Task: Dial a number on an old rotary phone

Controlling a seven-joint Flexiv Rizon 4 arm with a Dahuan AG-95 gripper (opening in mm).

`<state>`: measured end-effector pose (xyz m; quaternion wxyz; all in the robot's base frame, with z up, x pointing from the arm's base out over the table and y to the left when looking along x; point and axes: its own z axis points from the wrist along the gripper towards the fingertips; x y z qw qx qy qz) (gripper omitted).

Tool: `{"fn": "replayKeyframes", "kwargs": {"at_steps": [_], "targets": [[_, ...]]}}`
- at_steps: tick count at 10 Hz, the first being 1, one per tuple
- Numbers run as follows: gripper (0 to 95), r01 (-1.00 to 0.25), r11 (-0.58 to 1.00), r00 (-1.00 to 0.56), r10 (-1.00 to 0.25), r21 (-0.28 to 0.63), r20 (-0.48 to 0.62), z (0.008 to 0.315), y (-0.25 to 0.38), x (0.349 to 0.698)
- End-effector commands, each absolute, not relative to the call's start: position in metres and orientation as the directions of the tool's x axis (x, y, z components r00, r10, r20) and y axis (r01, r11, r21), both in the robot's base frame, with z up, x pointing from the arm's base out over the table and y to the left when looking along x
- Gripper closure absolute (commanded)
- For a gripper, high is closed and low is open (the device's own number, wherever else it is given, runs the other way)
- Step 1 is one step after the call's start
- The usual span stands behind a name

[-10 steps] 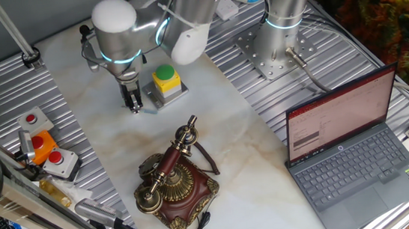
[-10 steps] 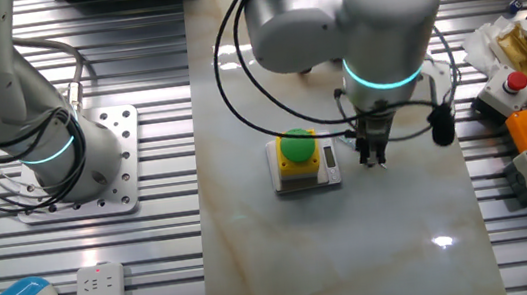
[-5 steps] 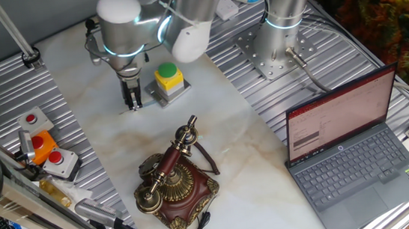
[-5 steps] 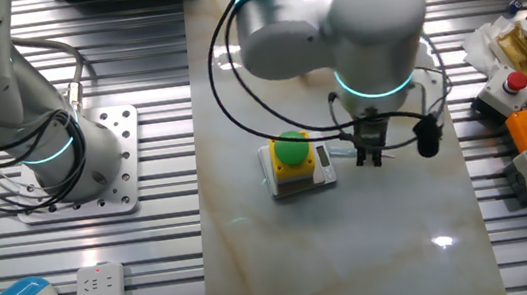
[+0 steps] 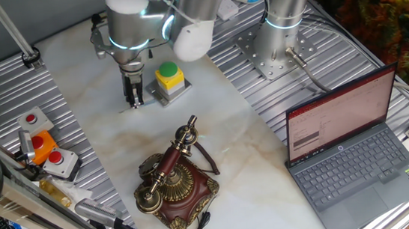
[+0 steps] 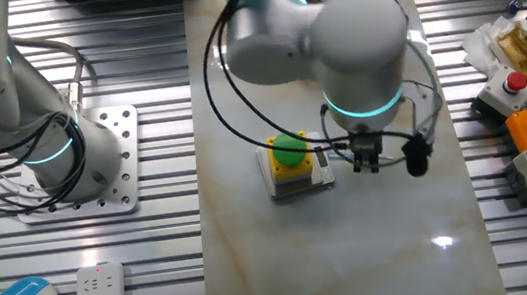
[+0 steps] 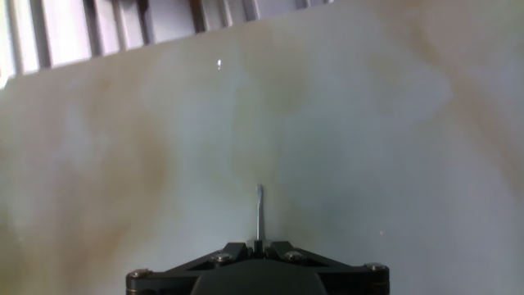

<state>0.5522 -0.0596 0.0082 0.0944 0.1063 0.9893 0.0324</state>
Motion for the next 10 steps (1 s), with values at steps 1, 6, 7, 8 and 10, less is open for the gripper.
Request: {"fn": "replayKeyframes", "kwargs": {"at_steps": [1,6,7,8,10], "targets": [[95.0,0.167,0.985,-0.977,0.161,-0.031,-0.136,0.011,-0.066,0.554],[95.0,0.156,0.987,-0.982,0.151,-0.042,-0.115,0.022,-0.068,0.566],[95.0,0.149,0.988,-0.983,0.144,-0.043,-0.113,0.024,-0.07,0.568],[95.0,0.141,0.989,-0.985,0.136,-0.045,-0.109,0.027,-0.072,0.57],[95.0,0.132,0.99,-0.987,0.127,-0.048,-0.095,0.035,-0.078,0.573]]}}
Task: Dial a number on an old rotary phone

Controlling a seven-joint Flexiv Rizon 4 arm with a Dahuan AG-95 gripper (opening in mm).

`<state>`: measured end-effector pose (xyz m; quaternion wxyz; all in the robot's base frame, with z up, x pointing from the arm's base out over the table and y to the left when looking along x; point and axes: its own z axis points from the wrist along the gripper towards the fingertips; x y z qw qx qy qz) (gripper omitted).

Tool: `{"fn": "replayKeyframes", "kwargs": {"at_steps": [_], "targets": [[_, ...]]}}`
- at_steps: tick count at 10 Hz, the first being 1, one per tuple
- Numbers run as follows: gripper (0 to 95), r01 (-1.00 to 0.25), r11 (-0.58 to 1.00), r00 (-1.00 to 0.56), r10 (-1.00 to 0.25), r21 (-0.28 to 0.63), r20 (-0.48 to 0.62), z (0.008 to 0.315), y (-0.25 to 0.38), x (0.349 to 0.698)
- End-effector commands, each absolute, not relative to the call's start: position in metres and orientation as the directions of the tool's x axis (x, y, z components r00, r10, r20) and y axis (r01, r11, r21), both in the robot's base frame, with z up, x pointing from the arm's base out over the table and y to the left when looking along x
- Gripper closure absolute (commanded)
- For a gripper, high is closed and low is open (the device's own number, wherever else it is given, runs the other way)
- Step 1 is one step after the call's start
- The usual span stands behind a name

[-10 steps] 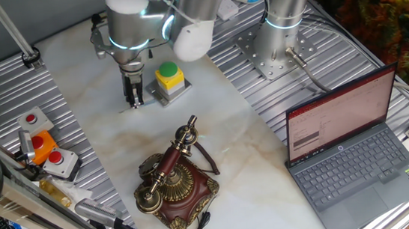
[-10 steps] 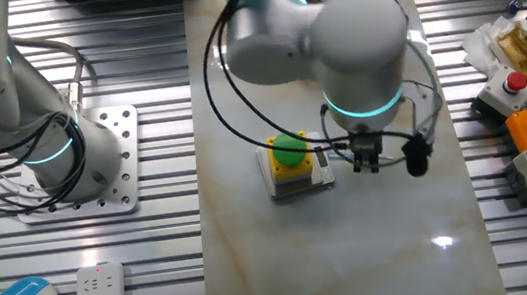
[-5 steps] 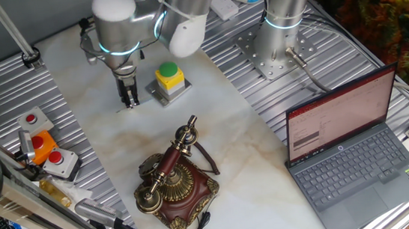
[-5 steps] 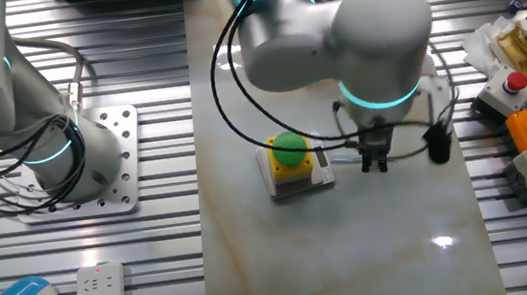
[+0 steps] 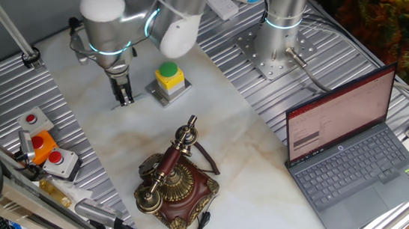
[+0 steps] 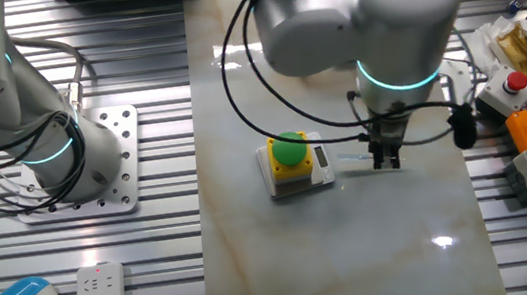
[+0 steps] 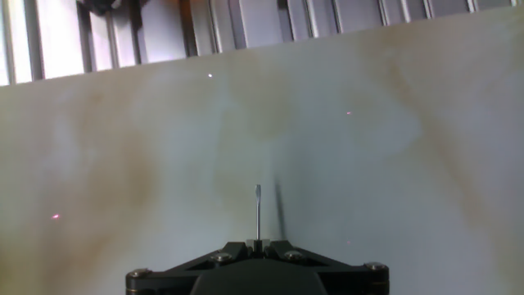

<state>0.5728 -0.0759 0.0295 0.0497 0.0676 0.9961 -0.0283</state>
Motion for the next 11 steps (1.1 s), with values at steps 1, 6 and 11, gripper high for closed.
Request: {"fn": "replayKeyframes", "kwargs": {"at_steps": [1,6,11], "targets": [[95.0,0.13,0.99,-0.988,0.126,-0.046,-0.087,0.037,-0.081,0.574],[95.0,0.141,0.989,-0.989,0.138,-0.043,-0.049,0.044,-0.091,0.572],[95.0,-0.067,0.996,-0.997,-0.07,-0.063,-0.044,0.051,-0.088,0.568]]}}
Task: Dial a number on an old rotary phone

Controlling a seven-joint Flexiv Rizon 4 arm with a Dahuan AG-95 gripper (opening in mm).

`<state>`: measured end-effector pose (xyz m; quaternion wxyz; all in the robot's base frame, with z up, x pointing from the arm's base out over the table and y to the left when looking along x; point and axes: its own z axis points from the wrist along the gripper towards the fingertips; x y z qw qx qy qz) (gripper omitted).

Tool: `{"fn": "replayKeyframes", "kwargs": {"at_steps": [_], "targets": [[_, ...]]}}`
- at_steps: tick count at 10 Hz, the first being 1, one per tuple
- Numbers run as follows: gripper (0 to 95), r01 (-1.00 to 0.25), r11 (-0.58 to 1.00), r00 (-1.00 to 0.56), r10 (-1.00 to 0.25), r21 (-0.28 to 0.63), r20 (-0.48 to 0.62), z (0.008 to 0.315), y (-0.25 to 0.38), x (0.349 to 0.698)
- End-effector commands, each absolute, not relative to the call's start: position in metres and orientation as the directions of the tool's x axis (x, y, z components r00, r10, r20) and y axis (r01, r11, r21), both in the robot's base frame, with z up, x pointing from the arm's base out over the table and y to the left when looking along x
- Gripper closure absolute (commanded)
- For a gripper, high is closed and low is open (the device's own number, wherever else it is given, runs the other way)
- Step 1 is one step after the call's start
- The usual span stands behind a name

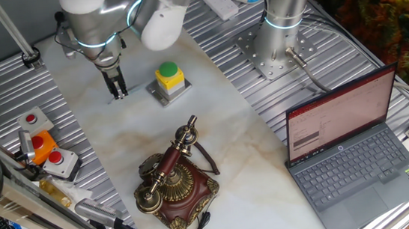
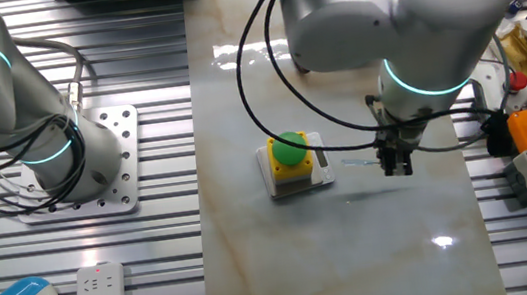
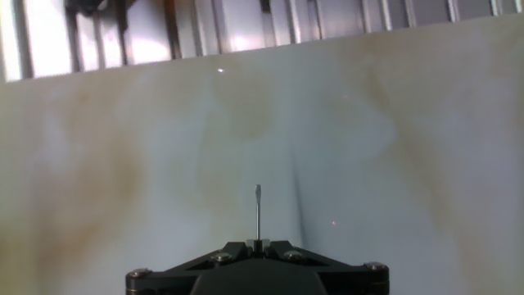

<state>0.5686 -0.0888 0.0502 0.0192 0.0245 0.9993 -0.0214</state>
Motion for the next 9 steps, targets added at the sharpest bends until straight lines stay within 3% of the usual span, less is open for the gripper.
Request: {"fn": "replayKeyframes", "kwargs": {"at_steps": [1,9], "targets": [[95.0,-0.128,0.989,-0.991,-0.131,-0.075,-0.039,0.0507,-0.0862,0.5686],[95.0,-0.48,0.864,-0.875,-0.484,-0.153,0.012,0.0494,-0.0818,0.5705]]}}
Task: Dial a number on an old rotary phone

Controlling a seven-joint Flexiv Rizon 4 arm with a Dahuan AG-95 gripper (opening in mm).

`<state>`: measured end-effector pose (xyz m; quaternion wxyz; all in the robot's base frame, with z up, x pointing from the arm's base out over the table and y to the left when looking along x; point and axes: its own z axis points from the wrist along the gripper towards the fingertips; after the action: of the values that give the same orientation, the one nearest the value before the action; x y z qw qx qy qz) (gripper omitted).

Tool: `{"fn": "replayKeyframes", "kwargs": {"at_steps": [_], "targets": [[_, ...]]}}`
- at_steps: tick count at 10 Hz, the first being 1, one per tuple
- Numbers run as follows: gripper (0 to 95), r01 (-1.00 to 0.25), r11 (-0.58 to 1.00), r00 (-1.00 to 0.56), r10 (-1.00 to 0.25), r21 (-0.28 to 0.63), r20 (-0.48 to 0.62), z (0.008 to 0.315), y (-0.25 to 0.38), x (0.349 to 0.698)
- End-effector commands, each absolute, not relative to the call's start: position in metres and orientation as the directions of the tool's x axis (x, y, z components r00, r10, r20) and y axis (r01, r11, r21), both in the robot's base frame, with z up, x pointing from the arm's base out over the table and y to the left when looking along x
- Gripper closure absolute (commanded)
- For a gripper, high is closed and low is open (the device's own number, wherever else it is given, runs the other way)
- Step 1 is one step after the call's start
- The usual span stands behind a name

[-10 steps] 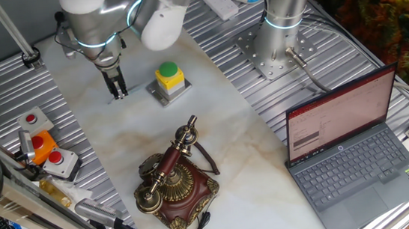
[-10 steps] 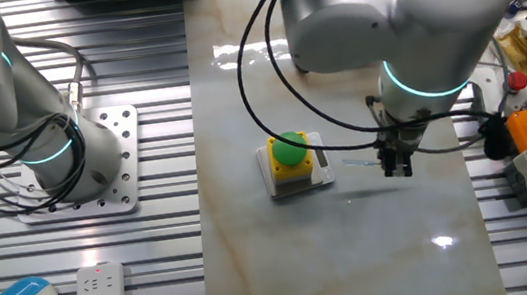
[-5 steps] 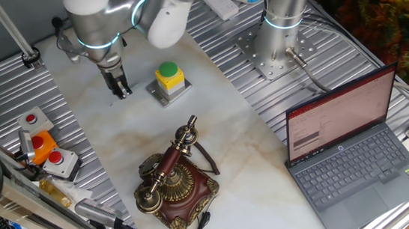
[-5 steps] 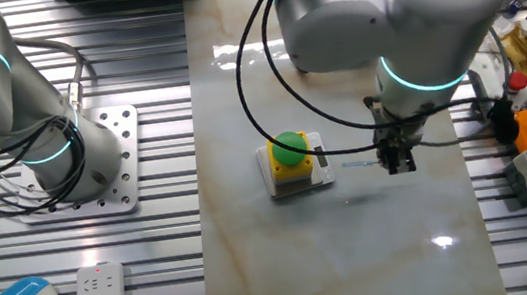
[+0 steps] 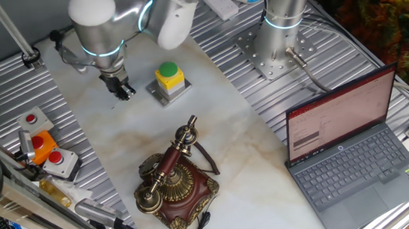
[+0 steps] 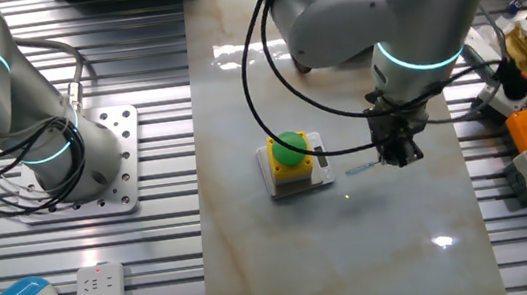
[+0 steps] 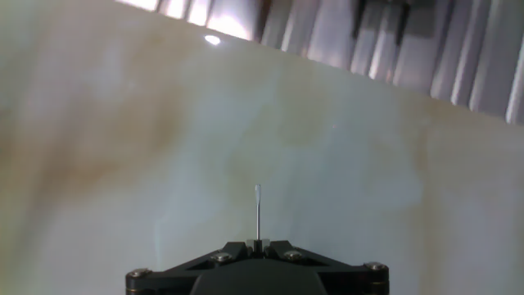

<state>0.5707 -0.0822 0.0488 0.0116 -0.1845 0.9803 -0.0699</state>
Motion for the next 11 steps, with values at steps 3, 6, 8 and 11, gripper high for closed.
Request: {"fn": "replayKeyframes", "kwargs": {"at_steps": [3,6,8,11], "targets": [[95.0,-0.588,0.794,-0.805,-0.593,-0.156,0.015,0.05,-0.081,0.573],[95.0,-0.635,0.756,-0.768,-0.64,-0.157,0.027,0.055,-0.078,0.582],[95.0,-0.691,0.706,-0.718,-0.695,-0.154,0.037,0.057,-0.077,0.585],[95.0,-0.778,0.613,-0.623,-0.781,-0.136,0.048,0.056,-0.074,0.585]]}}
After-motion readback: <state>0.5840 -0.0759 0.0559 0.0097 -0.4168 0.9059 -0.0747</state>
